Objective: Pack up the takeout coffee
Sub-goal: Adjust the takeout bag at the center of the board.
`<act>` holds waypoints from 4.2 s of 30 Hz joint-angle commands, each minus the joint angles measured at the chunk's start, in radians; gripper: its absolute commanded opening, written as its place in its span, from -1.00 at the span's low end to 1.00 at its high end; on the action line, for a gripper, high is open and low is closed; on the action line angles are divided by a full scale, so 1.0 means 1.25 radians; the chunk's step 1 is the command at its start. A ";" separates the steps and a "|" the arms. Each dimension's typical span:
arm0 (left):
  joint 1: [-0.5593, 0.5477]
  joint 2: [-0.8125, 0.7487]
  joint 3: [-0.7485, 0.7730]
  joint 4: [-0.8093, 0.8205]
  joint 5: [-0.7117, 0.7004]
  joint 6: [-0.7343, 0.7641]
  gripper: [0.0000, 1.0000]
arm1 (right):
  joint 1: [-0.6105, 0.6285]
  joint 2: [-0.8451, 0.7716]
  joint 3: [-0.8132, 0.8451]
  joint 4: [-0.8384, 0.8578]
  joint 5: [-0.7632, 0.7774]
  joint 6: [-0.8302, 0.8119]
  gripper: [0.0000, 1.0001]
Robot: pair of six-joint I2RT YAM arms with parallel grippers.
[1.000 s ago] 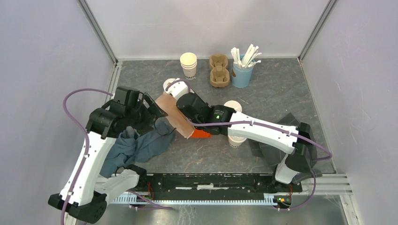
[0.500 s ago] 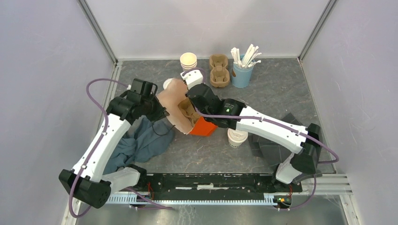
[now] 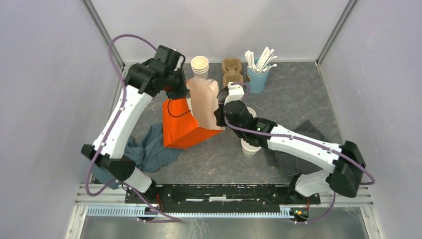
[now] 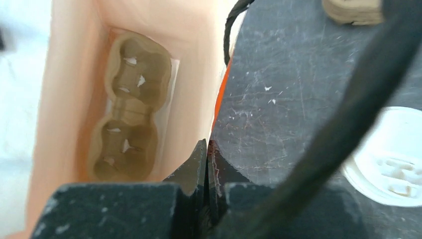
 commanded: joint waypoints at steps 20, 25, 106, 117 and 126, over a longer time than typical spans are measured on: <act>-0.029 -0.584 -0.868 0.870 0.051 0.220 -0.96 | 0.047 -0.056 -0.132 0.381 0.012 -0.285 -0.97; -0.029 -0.570 -0.850 0.839 0.040 0.212 -0.96 | 0.046 -0.076 -0.162 0.458 -0.011 -0.354 -1.00; 0.005 -0.354 -0.569 0.604 0.194 0.141 -0.96 | -0.200 -0.144 0.192 -0.080 -0.418 -0.346 0.96; 0.005 -0.415 -0.717 0.614 0.159 0.164 -0.96 | -0.189 -0.149 0.082 -0.065 -0.450 -0.271 0.96; 0.005 -0.420 -0.659 0.557 0.111 0.108 -0.96 | -0.179 -0.085 0.177 -0.153 -0.358 -0.310 0.96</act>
